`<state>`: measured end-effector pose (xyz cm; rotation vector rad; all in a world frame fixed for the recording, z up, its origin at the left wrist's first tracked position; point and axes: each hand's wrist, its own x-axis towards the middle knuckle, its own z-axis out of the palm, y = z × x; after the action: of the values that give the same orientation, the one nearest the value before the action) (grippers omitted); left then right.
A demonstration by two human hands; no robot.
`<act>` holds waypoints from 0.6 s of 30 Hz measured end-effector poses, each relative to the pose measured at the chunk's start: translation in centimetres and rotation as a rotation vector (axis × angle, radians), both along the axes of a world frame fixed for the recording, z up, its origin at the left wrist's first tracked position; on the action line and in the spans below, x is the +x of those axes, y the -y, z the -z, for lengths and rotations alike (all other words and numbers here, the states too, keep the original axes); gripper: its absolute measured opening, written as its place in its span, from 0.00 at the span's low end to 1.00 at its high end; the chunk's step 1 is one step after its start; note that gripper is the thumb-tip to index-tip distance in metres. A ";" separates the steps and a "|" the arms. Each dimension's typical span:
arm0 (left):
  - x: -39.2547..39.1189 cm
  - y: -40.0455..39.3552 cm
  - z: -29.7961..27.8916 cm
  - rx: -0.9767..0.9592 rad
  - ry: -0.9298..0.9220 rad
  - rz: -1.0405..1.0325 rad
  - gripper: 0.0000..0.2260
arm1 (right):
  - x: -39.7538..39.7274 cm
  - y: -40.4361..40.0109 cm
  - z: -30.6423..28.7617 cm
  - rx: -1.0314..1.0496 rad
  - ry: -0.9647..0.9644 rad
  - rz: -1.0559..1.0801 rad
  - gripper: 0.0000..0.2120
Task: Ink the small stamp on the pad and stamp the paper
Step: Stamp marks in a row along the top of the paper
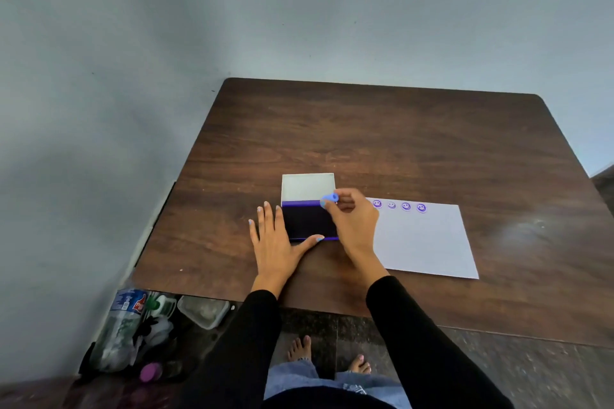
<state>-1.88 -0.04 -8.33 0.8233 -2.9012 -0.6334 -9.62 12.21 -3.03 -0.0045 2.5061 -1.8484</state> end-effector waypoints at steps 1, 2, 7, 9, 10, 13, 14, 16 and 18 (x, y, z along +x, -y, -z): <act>0.0 0.1 -0.1 0.005 0.014 0.006 0.52 | -0.4 -0.6 -0.4 -0.039 0.002 0.056 0.08; 0.0 0.3 -0.2 0.004 0.026 0.011 0.52 | -0.8 -1.2 -0.8 -0.085 0.007 0.106 0.08; -0.1 0.9 -1.4 0.021 0.018 -0.008 0.55 | -3.2 -4.9 -2.4 -0.302 0.018 0.314 0.10; -0.5 0.2 -2.2 0.041 -0.081 -0.034 0.54 | -4.1 -7.0 -2.6 -0.387 0.035 0.410 0.09; -0.8 -0.5 -2.6 0.012 -0.135 -0.004 0.50 | -4.5 -8.0 -2.7 -0.446 0.046 0.456 0.09; -2.3 -3.7 -3.3 -0.173 -0.252 0.286 0.28 | -5.4 -11.1 -2.6 -0.573 0.044 0.585 0.09; -2.6 -4.6 -3.2 -0.225 -0.256 0.382 0.23 | -5.7 -12.1 -2.4 -0.571 0.047 0.620 0.09; -3.0 -6.1 -3.0 -0.210 -0.237 0.446 0.18 | -5.9 -13.8 -1.7 -0.555 0.064 0.665 0.10; -3.5 -7.2 -2.7 -0.131 -0.212 0.426 0.19 | -6.1 -15.0 -0.9 -0.526 0.083 0.692 0.09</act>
<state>-5.39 7.12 -5.61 0.1094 -2.8908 -0.5097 -15.77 27.23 -2.10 1.0094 2.0193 -2.6113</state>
